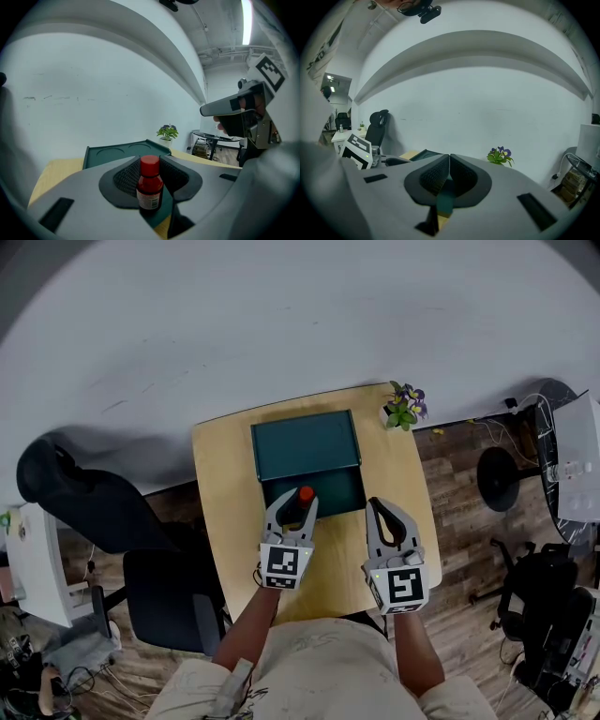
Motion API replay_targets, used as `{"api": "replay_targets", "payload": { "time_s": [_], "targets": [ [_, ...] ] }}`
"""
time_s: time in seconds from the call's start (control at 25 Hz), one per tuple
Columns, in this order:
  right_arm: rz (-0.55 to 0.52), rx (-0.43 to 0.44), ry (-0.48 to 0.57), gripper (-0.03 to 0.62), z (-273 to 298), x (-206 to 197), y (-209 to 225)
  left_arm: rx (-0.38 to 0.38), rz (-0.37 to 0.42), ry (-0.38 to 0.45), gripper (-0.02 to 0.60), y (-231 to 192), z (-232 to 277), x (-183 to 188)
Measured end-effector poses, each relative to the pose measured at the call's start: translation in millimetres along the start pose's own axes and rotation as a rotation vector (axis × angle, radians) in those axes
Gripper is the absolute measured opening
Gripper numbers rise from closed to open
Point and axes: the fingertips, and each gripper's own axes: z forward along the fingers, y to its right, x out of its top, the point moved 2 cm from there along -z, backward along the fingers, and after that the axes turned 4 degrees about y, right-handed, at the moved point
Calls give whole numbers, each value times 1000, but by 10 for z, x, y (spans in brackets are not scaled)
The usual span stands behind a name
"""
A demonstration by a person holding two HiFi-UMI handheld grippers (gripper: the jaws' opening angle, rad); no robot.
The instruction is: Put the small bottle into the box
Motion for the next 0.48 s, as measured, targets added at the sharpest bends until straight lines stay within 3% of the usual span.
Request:
{"api": "replay_targets", "payload": {
  "time_s": [0.48],
  "targets": [
    [0,15,-4,21,7,-16,-51,4,33,-38,132,50,56,-99]
  ]
}}
